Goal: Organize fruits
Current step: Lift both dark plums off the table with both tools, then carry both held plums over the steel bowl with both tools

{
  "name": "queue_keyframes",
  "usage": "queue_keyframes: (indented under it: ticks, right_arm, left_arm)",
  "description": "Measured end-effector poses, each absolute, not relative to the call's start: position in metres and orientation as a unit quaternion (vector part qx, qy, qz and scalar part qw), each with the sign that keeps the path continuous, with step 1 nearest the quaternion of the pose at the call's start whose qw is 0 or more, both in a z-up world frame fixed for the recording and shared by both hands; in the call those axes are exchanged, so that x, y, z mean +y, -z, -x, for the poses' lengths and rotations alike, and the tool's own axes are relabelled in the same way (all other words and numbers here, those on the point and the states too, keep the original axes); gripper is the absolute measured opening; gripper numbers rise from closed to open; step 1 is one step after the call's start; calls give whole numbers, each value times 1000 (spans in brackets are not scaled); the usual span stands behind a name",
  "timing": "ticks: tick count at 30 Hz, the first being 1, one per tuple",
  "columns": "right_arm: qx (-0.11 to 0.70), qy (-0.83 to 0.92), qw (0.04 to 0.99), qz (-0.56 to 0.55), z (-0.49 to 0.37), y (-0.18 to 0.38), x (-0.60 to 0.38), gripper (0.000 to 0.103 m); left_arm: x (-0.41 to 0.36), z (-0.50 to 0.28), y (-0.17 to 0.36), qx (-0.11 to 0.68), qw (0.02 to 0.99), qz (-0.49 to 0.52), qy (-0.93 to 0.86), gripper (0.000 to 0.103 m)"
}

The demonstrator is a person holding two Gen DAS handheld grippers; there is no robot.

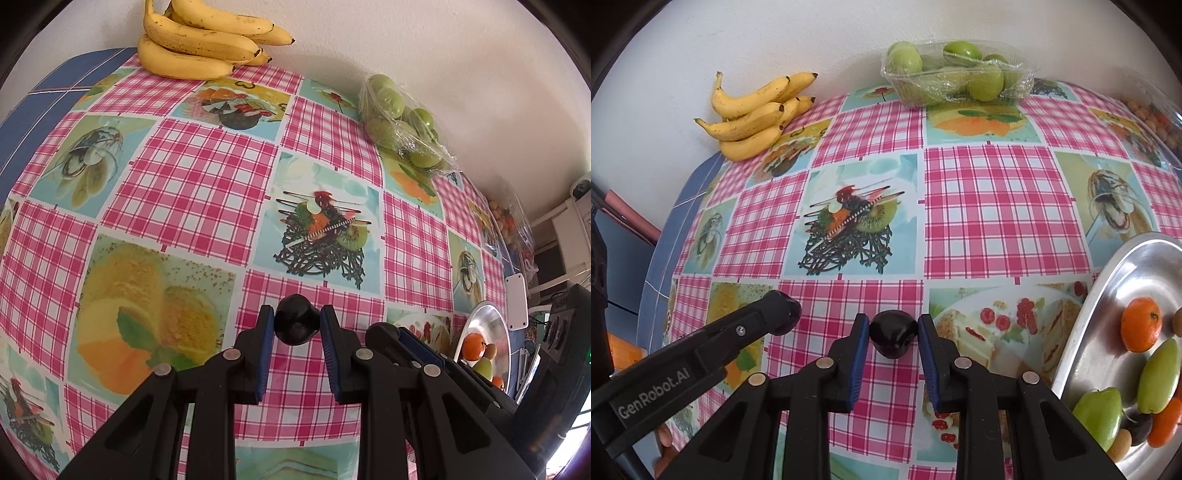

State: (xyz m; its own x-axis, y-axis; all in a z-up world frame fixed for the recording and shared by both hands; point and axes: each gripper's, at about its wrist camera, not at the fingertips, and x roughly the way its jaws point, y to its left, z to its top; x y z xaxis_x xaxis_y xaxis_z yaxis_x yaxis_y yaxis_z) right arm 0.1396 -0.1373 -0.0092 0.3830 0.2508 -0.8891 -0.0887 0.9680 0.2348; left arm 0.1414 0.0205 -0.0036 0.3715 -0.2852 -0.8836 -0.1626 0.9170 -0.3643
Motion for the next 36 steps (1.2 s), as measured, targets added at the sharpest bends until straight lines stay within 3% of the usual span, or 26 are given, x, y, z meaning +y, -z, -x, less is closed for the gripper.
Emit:
queue_keyframes:
  ticks: [25,36]
  right_arm:
    - [512,-63,853,-82,-84,-58,-179,29]
    - [519,-43,847,-109,-58,-60,-213,29]
  left_arm:
    - [-4,-113,-46,516,841,154,53,27]
    - [-39,-96,-53,511,850,109,68,27]
